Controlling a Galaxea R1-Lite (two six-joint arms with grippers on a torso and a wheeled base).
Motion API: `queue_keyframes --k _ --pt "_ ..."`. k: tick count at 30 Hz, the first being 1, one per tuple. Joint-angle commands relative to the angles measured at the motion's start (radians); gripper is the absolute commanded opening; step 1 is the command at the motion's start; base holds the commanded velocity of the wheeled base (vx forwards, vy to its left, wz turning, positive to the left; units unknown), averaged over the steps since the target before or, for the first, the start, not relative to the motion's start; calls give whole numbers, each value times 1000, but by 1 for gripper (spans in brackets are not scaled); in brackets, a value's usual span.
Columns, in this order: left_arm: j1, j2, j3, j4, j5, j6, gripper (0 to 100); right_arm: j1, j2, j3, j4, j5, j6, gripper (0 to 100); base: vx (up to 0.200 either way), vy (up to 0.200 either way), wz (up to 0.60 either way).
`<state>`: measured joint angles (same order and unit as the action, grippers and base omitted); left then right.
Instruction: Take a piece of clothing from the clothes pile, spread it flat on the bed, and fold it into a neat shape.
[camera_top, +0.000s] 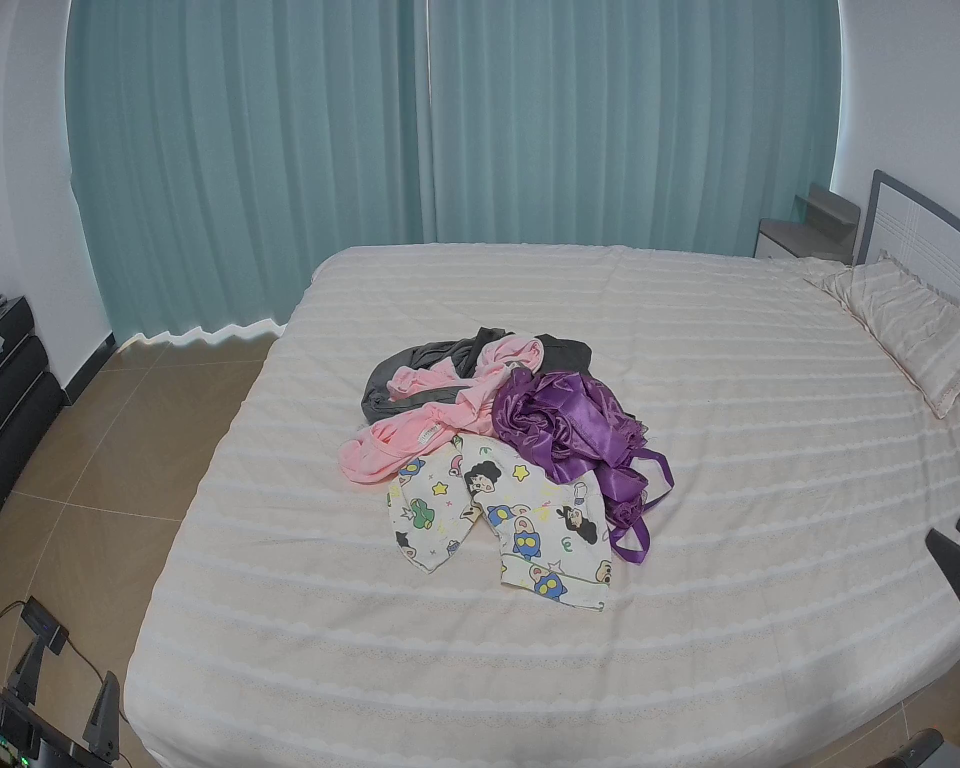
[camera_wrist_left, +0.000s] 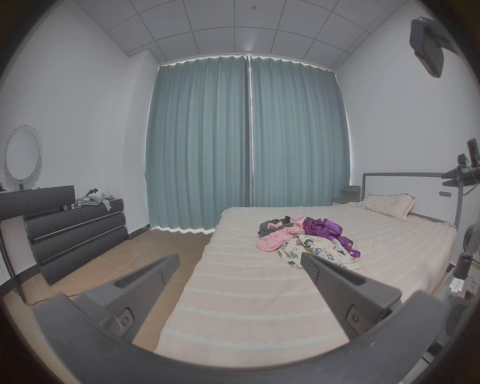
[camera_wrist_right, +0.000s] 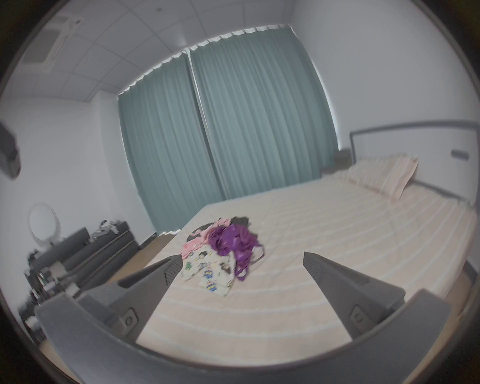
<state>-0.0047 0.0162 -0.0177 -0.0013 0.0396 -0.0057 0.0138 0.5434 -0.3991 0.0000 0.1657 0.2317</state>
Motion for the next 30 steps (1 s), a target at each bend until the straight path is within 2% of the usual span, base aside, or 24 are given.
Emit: queue_keyframes --k 1,6,9,10,13,16,20,30 --pt "0 -16 18 0 0 0 100 198 621 -150 -81 103 298 100 0 0 0" --pt "0 -16 18 0 0 0 100 261 912 -173 -296 89 402 100 0 0 0" --pt "0 -16 18 0 0 0 100 305 1030 -211 -385 63 471 100 0 0 0" --pt "0 -16 18 0 0 0 100 339 1096 -250 -403 26 502 100 0 0 0" --pt "0 -16 18 0 0 0 100 388 1248 -328 -420 -52 532 100 0 0 0" --pt "0 -16 18 0 0 0 100 420 1368 -406 -430 -94 574 100 0 0 0" --pt "0 -16 18 0 0 0 100 468 1497 -503 -434 -112 624 100 0 0 0" --pt "0 -16 18 0 0 0 100 494 1719 -619 -443 -158 615 100 0 0 0"
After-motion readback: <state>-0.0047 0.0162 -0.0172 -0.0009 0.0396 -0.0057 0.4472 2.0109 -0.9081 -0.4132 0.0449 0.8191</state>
